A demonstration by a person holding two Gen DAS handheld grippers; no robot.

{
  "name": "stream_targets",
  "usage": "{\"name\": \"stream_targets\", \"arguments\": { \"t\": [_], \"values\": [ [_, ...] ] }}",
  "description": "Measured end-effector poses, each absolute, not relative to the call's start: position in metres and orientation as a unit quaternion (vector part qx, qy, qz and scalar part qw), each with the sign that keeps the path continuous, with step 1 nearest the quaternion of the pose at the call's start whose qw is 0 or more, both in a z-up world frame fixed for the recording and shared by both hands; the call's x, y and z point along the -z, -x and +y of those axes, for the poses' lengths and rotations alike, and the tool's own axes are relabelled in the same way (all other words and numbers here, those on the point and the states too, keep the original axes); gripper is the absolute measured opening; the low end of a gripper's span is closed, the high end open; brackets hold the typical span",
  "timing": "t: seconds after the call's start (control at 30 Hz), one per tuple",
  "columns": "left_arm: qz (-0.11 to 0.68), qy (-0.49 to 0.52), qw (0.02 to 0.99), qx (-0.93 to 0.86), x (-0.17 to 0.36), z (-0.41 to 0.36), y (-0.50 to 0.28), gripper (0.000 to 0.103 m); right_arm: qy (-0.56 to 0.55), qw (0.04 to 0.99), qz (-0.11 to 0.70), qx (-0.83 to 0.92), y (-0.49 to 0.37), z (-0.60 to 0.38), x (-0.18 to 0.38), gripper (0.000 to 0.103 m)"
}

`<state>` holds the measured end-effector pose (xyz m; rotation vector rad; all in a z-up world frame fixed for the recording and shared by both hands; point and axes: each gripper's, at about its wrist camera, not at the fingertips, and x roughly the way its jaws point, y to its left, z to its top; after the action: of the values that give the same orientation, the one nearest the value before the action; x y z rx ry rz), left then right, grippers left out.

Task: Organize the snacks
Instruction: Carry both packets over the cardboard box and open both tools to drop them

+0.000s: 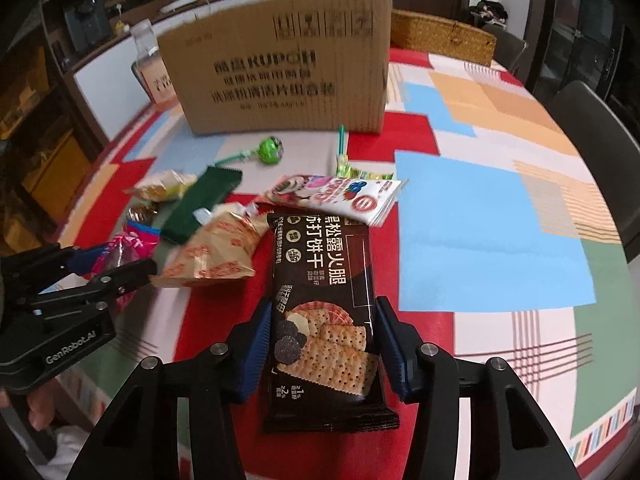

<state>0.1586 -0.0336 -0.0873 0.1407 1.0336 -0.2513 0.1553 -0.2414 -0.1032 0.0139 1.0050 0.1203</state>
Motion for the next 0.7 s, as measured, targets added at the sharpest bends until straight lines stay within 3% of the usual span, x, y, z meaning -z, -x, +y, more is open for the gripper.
{"name": "stream_targets", "arguments": {
  "t": [0.33,0.7],
  "values": [
    [0.416,-0.066,0.895,0.147,0.025,-0.038,-0.160,0.038,-0.008,0.910,0.411,-0.064,-0.152,-0.246,0.048,0.051],
    [0.330,-0.089,0.930,0.136,-0.034,-0.035,-0.207,0.038,0.005,0.939,0.332,-0.085,-0.210,-0.236,-0.002,0.051]
  ]
}}
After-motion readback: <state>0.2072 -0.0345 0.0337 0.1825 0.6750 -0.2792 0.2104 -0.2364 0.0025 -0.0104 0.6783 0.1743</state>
